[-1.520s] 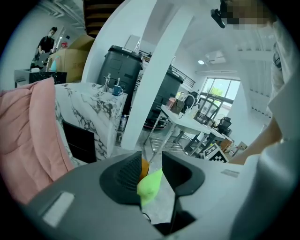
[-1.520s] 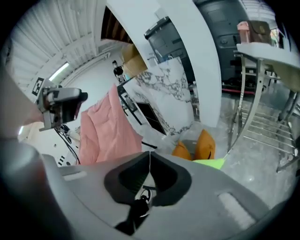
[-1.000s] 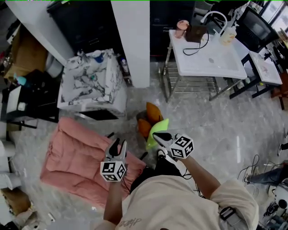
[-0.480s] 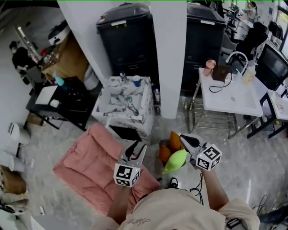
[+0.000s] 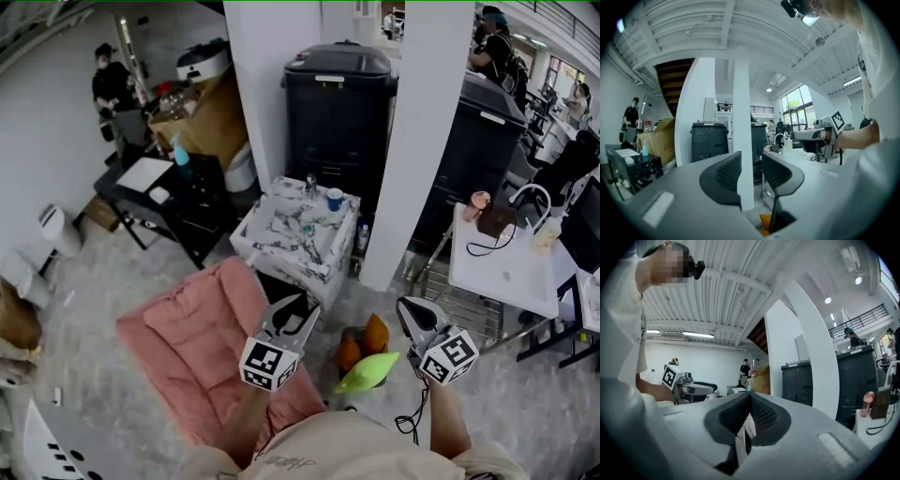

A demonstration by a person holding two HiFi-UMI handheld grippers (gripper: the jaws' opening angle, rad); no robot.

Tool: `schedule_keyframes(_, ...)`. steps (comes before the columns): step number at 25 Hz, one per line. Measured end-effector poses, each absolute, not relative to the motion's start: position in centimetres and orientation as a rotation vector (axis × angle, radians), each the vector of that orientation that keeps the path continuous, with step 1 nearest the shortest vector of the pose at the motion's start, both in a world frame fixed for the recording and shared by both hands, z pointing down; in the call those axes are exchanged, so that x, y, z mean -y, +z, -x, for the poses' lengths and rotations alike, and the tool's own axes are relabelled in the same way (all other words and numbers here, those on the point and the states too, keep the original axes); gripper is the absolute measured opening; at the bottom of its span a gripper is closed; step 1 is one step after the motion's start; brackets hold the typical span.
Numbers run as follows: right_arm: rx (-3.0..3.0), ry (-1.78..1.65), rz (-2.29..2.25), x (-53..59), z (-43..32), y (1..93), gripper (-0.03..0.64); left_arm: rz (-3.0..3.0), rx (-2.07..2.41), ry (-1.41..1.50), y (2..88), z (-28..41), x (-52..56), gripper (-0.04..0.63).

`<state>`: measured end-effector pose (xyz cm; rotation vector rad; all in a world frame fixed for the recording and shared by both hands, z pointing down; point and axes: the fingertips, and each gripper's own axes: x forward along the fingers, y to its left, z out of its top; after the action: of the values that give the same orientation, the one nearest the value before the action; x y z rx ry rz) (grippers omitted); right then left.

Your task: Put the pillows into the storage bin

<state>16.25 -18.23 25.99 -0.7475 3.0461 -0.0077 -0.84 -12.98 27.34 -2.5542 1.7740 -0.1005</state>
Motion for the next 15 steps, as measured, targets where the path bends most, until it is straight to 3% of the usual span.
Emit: schedule_keyframes(15, -3.088, 0.042, 0.8, 17.0, -18.0, 27.4, 0.002, 2.519, -1.898, -0.009, 27.0, 3.0, 11.4, 0.146)
